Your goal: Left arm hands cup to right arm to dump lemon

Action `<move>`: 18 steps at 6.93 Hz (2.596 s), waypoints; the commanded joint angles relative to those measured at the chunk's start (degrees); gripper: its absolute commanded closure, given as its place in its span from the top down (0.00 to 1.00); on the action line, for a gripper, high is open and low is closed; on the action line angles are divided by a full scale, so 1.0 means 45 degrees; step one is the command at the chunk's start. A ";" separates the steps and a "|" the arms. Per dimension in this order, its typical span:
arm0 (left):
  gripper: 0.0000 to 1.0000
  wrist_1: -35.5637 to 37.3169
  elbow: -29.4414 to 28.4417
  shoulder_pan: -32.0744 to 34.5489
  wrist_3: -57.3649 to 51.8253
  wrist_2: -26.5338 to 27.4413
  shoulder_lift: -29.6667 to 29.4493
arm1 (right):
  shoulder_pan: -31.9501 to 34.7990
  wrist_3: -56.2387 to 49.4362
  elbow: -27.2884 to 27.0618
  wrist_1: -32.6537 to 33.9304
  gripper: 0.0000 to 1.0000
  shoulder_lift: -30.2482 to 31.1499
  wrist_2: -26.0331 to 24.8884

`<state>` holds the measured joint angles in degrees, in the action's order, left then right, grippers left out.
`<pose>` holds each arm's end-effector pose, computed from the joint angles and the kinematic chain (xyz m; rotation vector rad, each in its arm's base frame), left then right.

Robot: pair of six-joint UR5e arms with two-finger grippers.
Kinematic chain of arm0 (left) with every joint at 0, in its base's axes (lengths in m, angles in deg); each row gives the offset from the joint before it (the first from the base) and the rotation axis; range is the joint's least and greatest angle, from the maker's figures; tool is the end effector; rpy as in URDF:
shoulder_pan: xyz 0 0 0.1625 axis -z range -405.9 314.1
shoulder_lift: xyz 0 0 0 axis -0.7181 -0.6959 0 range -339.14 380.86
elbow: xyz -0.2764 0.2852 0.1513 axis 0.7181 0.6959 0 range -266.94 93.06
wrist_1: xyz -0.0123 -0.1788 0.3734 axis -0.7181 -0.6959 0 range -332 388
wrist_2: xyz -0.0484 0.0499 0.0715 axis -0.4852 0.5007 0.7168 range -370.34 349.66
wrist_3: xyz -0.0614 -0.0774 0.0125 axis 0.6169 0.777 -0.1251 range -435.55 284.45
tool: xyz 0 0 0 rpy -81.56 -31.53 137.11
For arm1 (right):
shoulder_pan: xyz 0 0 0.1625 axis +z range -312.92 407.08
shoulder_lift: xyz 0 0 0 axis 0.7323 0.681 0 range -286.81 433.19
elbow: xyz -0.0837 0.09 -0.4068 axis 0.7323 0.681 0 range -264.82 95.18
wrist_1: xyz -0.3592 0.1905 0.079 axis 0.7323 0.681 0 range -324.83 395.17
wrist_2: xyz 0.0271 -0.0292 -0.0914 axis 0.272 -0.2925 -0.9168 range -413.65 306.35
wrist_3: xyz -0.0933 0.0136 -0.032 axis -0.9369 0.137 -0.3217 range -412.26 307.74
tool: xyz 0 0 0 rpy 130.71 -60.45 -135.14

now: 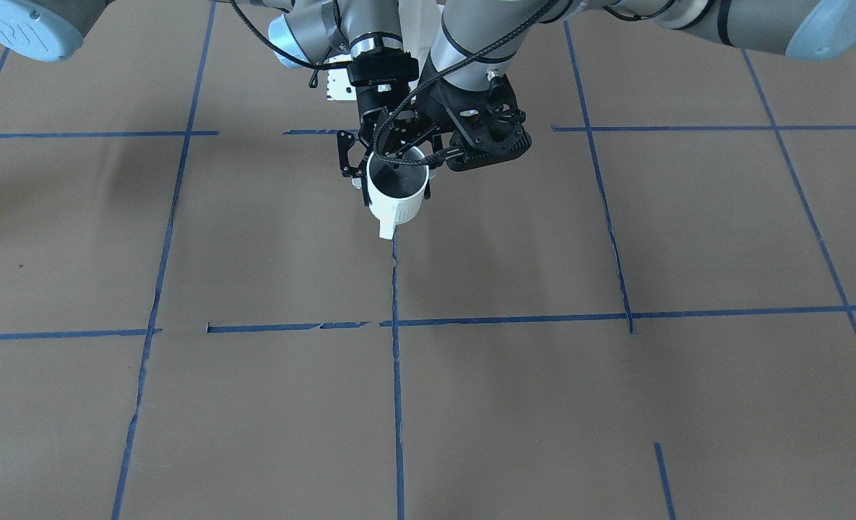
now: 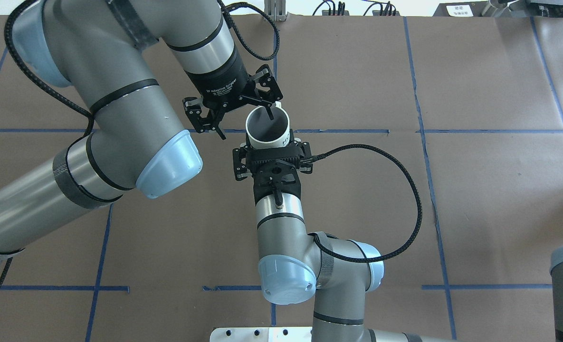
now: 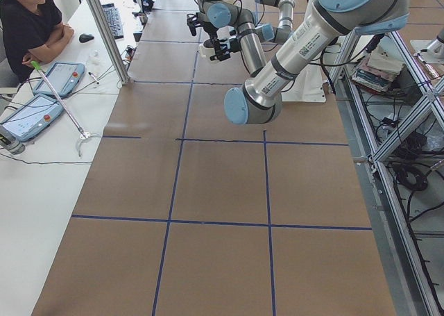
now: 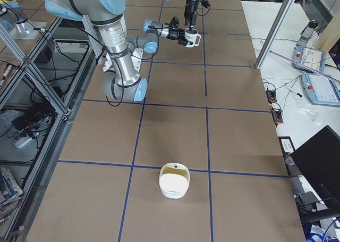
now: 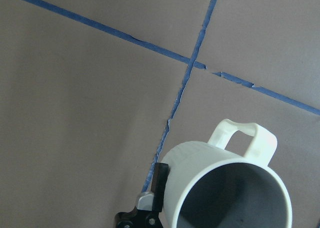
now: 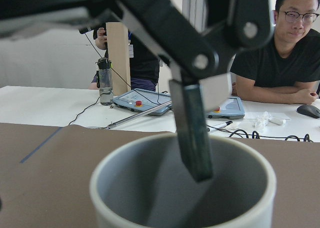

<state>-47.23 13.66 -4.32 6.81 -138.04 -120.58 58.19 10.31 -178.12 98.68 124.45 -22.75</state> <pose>0.4320 -0.4801 0.0613 -0.2327 0.9802 -0.2704 -0.5870 -0.3383 0.1572 1.1935 -0.7162 0.3776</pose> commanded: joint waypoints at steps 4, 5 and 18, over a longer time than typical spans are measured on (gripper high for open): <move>0.26 0.0019 -0.0031 -0.0118 -0.0001 0.0039 0.0024 | -0.0106 -0.0135 -0.0028 -0.0012 0.29 0.0075 -0.0206; 0.07 0.0019 -0.0031 -0.0118 -0.0001 0.0039 0.0043 | -0.0106 -0.0155 -0.0048 -0.0012 0.33 0.0075 -0.0187; 0.00 0.0060 0.4535 0.2477 -0.5849 0.0039 0.6612 | 0.1705 -0.1128 -0.3282 -0.0052 1.00 0.2863 0.5504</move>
<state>-46.21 30.73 5.61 -12.87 -137.89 -98.57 62.81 7.36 -188.44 98.36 134.16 -4.61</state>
